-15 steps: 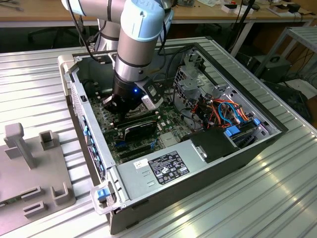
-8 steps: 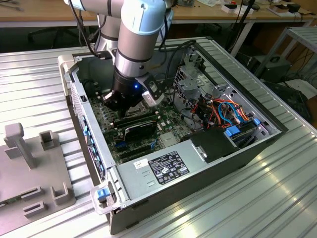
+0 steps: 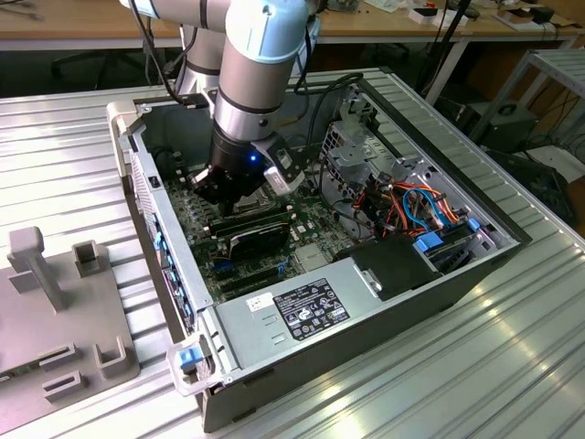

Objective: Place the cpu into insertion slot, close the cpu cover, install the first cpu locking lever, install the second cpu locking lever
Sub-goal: 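Install the second cpu locking lever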

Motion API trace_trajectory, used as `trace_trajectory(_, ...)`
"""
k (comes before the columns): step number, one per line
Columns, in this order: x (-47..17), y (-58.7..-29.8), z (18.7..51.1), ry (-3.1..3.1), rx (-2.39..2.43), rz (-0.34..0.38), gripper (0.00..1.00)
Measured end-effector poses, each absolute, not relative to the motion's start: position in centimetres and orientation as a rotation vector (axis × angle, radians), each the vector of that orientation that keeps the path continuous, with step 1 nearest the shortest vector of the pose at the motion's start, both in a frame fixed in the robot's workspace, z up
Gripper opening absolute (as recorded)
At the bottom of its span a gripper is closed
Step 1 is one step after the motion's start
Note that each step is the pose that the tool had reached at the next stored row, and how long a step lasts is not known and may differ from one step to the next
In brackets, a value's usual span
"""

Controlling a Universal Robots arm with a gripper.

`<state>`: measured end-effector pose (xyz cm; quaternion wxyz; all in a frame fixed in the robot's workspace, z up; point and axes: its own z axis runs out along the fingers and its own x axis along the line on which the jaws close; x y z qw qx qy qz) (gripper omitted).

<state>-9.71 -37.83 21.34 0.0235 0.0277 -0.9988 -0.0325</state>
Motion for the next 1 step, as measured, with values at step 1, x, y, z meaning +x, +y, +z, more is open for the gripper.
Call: trace_trajectory(1,-9.7,-37.83,21.35,-3.092,0.086,-0.1,0.11)
